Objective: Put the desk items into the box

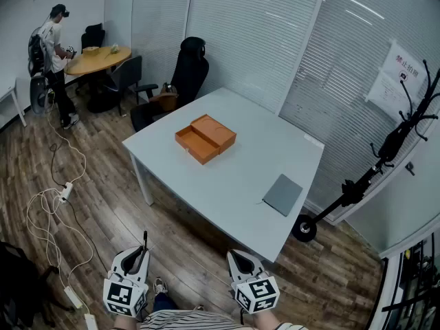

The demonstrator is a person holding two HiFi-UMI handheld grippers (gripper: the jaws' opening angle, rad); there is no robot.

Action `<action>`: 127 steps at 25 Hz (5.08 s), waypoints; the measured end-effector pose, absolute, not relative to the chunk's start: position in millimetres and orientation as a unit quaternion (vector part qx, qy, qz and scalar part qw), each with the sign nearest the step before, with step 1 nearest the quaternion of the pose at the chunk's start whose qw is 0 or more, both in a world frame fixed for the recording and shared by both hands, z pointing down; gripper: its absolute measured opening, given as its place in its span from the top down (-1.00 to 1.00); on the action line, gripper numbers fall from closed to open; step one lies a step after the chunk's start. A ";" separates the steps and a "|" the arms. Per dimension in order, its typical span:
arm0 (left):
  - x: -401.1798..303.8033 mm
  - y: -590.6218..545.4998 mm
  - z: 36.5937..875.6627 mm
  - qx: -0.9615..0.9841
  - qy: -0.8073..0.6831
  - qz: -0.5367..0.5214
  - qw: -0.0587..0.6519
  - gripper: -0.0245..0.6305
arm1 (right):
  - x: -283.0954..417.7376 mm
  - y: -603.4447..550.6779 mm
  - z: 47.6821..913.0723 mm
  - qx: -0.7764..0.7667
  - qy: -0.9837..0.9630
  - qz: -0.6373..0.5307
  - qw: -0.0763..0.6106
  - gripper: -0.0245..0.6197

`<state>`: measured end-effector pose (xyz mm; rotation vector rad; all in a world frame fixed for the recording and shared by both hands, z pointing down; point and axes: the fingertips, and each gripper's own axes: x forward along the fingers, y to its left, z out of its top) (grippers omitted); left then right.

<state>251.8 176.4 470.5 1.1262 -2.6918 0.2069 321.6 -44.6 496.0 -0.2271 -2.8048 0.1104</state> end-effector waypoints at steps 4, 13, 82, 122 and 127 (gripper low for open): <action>238.0 180.2 473.2 0.387 -0.914 0.065 0.109 0.75 | 310.2 -41.5 498.3 -0.074 -0.983 0.039 0.165 0.85; 179.2 188.2 469.9 0.412 -0.903 0.062 0.103 0.75 | 259.8 -40.5 490.0 -0.017 -0.986 0.053 0.156 0.84; -287.9 -63.1 468.7 0.710 -0.675 0.200 0.022 0.75 | -101.4 -144.2 514.6 0.277 -0.941 0.151 0.127 0.84; -260.1 -183.5 622.6 0.812 -0.407 0.418 0.017 0.75 | -61.6 -146.1 529.3 0.408 -0.889 0.158 0.135 0.84; -258.9 -181.8 652.3 0.807 -0.382 0.448 0.044 0.75 | -55.6 -146.2 531.7 0.415 -0.885 0.161 0.136 0.84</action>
